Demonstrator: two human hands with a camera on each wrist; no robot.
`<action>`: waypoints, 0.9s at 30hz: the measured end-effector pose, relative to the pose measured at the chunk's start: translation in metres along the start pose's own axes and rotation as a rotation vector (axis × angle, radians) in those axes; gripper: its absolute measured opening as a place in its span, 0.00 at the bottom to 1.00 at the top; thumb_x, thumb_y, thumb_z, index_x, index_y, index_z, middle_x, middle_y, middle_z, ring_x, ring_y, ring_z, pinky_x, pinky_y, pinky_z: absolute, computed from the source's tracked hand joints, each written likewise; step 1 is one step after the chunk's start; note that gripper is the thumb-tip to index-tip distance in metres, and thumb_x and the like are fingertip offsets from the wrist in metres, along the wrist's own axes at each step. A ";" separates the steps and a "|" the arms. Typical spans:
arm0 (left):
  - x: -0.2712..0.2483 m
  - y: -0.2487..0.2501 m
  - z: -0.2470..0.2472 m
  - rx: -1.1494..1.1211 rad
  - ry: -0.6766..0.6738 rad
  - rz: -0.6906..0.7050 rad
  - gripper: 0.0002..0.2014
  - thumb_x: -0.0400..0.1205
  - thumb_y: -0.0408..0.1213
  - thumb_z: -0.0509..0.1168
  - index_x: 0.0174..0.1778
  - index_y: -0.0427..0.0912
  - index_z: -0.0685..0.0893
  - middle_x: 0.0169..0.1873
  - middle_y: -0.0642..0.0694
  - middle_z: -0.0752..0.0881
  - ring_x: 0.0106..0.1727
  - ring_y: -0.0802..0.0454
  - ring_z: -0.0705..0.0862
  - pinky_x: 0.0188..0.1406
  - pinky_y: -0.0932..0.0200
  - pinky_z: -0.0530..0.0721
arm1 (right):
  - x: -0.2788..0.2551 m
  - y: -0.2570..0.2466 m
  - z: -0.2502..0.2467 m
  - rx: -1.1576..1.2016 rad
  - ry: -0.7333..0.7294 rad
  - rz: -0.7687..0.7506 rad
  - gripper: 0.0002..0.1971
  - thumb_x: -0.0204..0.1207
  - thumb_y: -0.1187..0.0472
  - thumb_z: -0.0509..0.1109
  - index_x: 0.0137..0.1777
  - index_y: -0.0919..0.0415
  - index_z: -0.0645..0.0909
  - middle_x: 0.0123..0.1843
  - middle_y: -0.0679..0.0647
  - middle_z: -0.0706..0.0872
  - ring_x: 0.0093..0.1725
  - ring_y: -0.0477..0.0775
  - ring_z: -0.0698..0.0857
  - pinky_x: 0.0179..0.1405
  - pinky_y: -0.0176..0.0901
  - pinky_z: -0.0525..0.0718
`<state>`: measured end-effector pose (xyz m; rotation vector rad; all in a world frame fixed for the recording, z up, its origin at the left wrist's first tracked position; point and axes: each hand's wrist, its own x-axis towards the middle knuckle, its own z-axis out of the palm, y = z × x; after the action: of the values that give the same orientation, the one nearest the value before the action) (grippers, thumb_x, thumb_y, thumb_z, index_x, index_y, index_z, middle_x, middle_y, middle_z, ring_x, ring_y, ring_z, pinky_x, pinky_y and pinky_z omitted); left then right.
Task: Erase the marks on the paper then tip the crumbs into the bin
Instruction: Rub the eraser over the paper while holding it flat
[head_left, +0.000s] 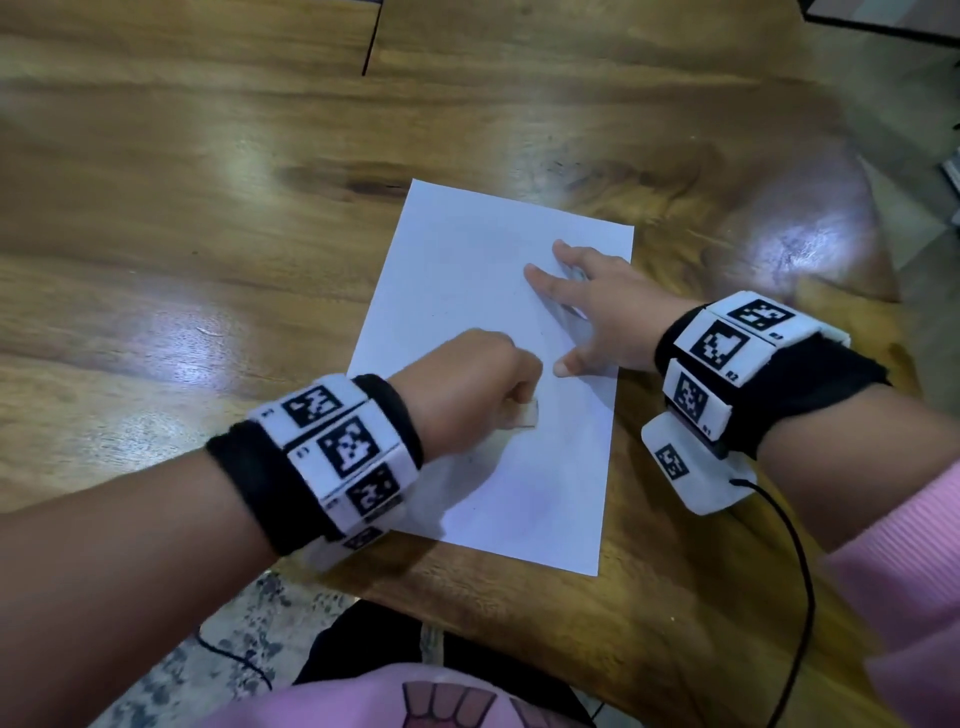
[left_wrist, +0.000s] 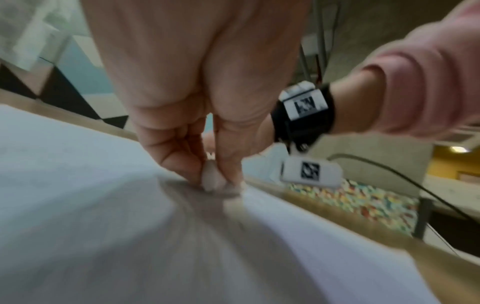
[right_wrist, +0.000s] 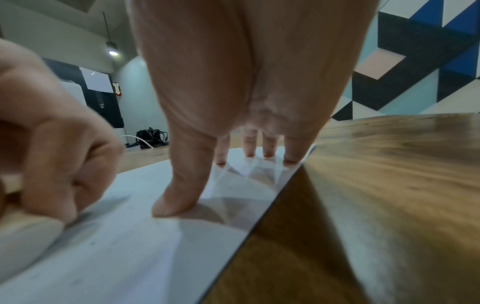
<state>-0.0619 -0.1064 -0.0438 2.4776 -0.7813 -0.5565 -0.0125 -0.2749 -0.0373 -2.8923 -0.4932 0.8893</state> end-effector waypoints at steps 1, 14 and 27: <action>-0.005 0.001 0.004 -0.002 -0.010 0.010 0.05 0.73 0.34 0.68 0.35 0.37 0.80 0.35 0.42 0.79 0.35 0.47 0.75 0.30 0.59 0.62 | 0.000 0.000 0.000 0.000 -0.001 -0.001 0.50 0.70 0.47 0.75 0.83 0.44 0.42 0.85 0.50 0.37 0.83 0.57 0.43 0.81 0.52 0.52; 0.023 0.012 -0.004 0.045 0.029 -0.024 0.02 0.74 0.32 0.65 0.37 0.36 0.81 0.36 0.40 0.80 0.37 0.46 0.74 0.30 0.57 0.64 | 0.001 0.002 0.002 0.051 0.022 -0.007 0.49 0.70 0.49 0.75 0.82 0.43 0.45 0.85 0.49 0.39 0.83 0.55 0.43 0.82 0.50 0.51; 0.023 0.021 -0.007 0.136 0.009 -0.027 0.04 0.79 0.32 0.60 0.45 0.37 0.79 0.38 0.42 0.73 0.39 0.44 0.73 0.35 0.59 0.60 | 0.002 0.002 0.002 0.047 0.016 -0.013 0.49 0.70 0.49 0.75 0.82 0.43 0.44 0.85 0.50 0.38 0.84 0.56 0.43 0.82 0.50 0.50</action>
<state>-0.0501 -0.1334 -0.0314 2.6171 -0.8075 -0.5170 -0.0116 -0.2760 -0.0404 -2.8482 -0.4829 0.8639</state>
